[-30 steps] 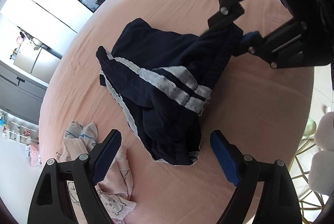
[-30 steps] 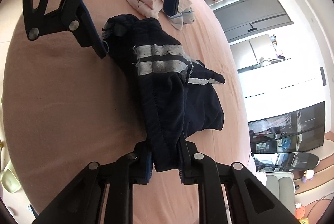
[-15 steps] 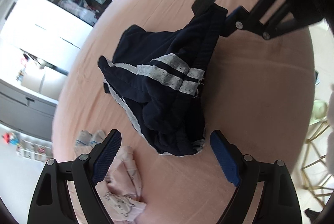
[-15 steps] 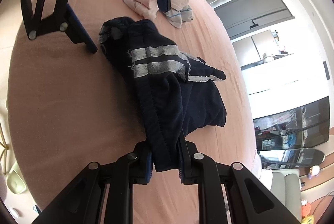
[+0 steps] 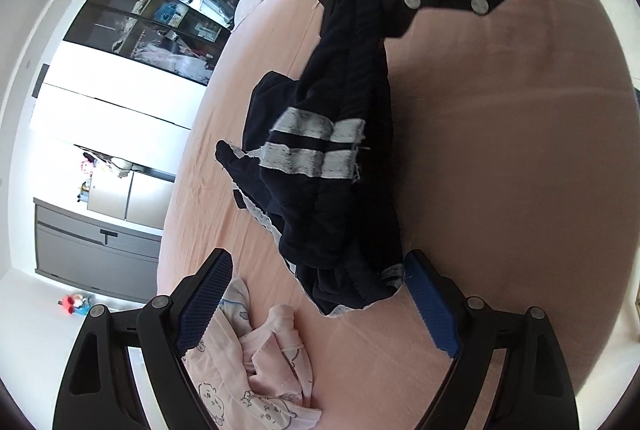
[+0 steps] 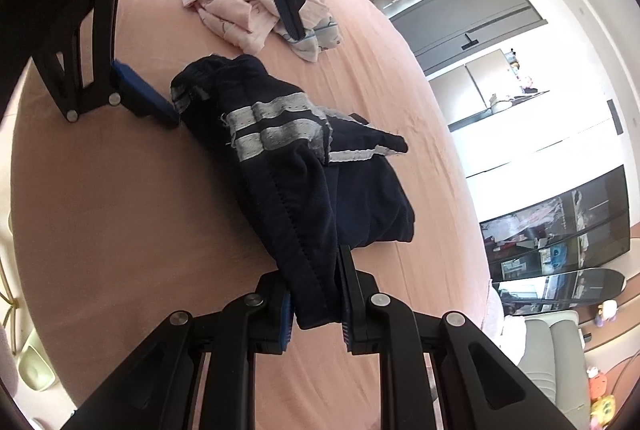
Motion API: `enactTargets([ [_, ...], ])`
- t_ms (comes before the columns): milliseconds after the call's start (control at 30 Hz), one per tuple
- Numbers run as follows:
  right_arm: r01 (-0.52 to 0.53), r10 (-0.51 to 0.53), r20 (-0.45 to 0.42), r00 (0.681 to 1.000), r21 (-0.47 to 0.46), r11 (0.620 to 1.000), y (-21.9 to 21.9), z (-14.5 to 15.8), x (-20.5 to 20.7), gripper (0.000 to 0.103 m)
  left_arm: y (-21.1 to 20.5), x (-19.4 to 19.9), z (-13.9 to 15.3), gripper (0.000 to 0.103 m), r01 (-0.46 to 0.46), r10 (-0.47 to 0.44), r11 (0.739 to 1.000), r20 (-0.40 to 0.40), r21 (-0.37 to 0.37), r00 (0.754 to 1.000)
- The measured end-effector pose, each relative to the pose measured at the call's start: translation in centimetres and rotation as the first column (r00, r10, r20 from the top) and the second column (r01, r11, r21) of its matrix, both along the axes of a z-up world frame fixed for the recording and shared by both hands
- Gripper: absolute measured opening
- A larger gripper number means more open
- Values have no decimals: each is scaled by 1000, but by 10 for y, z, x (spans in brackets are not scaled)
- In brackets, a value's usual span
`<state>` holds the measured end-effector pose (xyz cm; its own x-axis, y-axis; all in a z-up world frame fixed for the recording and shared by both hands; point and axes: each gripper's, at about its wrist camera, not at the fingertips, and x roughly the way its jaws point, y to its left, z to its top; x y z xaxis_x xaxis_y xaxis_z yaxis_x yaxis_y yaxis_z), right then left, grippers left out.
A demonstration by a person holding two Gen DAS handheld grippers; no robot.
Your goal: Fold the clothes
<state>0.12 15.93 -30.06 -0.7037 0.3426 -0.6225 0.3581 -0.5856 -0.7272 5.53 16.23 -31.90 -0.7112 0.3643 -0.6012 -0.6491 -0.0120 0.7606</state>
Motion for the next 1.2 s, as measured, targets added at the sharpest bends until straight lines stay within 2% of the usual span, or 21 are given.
enactTargets([
  [267,39,-38,10,999,-45,998,7,10,-6,16,9,-5,-3,88,-14,14,1000,-59,4,998],
  [533,47,-47,3,999,-49,998,10,17,-5,16,14,-8,-6,88,-10,10,1000,-115,-6,993],
  [733,49,-49,14,999,-48,998,8,15,-3,16,19,-21,-2,85,-67,65,998,-95,-13,993],
  [767,52,-51,16,999,-50,997,8,15,-3,16,19,-21,-1,80,-66,65,998,-97,-12,993],
  [867,55,-53,23,998,-60,997,8,14,-4,16,18,-19,1,49,-57,56,998,-90,-1,994],
  [900,58,-57,24,998,-61,996,9,14,-4,16,18,-18,2,45,-57,58,998,-85,4,995],
  [1000,81,-79,36,996,-80,993,14,15,-7,16,19,-19,1,37,-60,61,998,-68,7,996],
  [1100,109,-102,59,993,-118,987,19,17,-12,16,22,-17,0,35,-54,55,998,-83,10,995],
  [1200,108,-103,54,993,-106,988,19,16,-10,16,25,-15,2,32,-45,46,999,-80,16,996],
])
